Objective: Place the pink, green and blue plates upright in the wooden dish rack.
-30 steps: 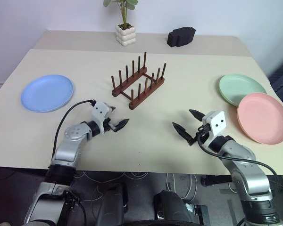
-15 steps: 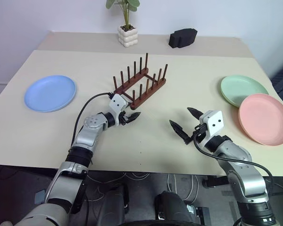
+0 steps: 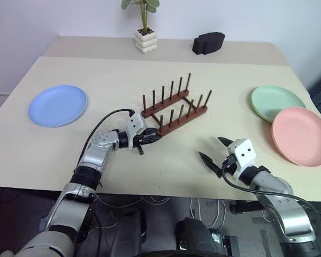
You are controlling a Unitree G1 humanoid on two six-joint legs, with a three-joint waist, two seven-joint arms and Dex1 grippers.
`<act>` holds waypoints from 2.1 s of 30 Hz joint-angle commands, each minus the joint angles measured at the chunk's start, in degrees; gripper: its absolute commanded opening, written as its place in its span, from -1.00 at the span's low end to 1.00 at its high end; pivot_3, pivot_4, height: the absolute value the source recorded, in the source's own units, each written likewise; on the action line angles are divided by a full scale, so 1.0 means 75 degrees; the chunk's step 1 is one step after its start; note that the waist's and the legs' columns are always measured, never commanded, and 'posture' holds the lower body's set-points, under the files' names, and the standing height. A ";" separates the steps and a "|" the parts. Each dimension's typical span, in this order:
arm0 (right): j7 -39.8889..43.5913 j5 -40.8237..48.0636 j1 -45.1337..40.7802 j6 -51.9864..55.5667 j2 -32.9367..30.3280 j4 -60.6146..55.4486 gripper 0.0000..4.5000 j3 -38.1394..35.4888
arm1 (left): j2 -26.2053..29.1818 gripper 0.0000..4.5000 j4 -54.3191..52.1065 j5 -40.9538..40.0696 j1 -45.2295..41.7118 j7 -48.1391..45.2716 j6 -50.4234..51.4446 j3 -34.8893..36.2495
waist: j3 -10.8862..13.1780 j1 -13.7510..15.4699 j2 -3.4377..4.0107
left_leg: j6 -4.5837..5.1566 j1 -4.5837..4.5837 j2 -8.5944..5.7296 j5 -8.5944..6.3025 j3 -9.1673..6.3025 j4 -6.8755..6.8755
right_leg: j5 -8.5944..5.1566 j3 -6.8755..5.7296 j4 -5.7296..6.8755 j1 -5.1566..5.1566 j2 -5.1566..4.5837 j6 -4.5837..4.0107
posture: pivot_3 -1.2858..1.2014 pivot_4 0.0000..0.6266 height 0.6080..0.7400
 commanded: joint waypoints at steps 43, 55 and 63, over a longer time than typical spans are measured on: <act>-0.0582 -0.1511 -0.1750 0.0061 0.0219 0.1624 -0.99 0.0668 | -0.0023 -0.59 -0.2671 0.0409 0.1542 0.2133 0.2037 -0.0157 | -0.0016 -0.0159 0.0021 | 0.0036 0.0005 -0.0002 0.0001 -0.0010 0.0007 | 0.0004 0.0008 0.0020 0.0006 -0.0015 0.0004 | 0.03 -0.52 0.88; -0.1327 -0.1946 -0.3016 -0.0266 0.0702 0.3569 -0.99 0.0664 | -0.0132 -0.59 -0.1288 0.0499 0.0915 0.2911 0.1329 -0.0001 | -0.0025 -0.0180 0.0024 | 0.0005 0.0045 0.0001 0.0020 -0.0005 -0.0005 | 0.0006 0.0008 0.0025 0.0036 -0.0013 0.0000 | 0.03 -0.52 0.88; -0.1426 -0.1993 -0.3368 -0.0570 0.0855 0.4114 -0.99 0.0720 | -0.0185 -0.59 -0.0825 0.0506 0.0698 0.3183 0.1039 0.0004 | -0.0027 -0.0182 0.0024 | 0.0004 0.0060 0.0001 0.0020 -0.0002 -0.0005 | 0.0006 0.0009 0.0024 0.0055 -0.0015 0.0000 | 0.03 -0.52 0.88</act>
